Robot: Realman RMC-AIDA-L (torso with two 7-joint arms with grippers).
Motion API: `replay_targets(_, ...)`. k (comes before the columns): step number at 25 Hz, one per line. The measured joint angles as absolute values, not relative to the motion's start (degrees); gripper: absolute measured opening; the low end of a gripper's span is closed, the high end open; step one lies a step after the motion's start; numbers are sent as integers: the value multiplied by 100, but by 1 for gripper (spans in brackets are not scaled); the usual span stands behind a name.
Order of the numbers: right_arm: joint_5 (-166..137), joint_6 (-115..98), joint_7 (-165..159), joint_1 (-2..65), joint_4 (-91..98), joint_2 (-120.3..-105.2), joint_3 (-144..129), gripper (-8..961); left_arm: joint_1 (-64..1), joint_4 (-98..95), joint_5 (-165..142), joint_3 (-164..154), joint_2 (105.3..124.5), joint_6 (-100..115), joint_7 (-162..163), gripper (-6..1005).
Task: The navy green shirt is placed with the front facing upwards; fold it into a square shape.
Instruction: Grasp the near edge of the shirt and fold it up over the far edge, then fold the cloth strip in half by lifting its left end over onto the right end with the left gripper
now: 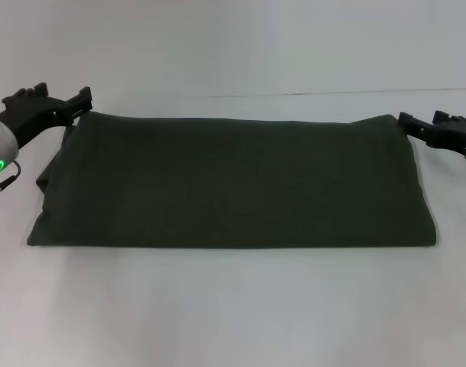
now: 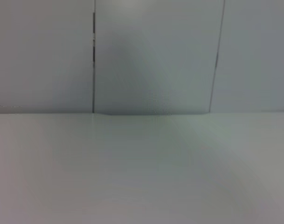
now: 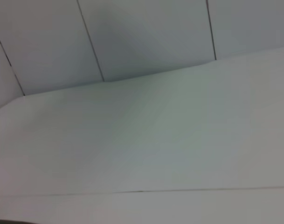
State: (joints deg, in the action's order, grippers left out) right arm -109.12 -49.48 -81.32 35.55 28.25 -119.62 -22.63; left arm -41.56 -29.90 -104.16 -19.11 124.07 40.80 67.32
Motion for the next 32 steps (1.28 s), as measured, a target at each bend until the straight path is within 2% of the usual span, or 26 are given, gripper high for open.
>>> replay_targets(5, -10548, -5869, -7778, 3181, 2994, -11970, -2266, 814, -3917, -3160, -10197, -1967, 12403, 4700, 6903, 908)
replay_targets(13, -10428, -7620, -6921, 2702, 3015, -11972, -2286, 820, -3159, -4067, -10813, -2328, 12291, 6532, 8288, 905)
replay_targets(20, -10465, -7903, -6847, 2648, 2906, -11977, -2351, 821, -2487, -4967, -11610, -2285, 12269, 7429, 9547, 904)
replay_targets(32, -10465, -7905, -6696, 2784, 2687, -11995, -2576, 820, -2577, -5023, -13221, -2409, 12293, 7009, 10350, 905)
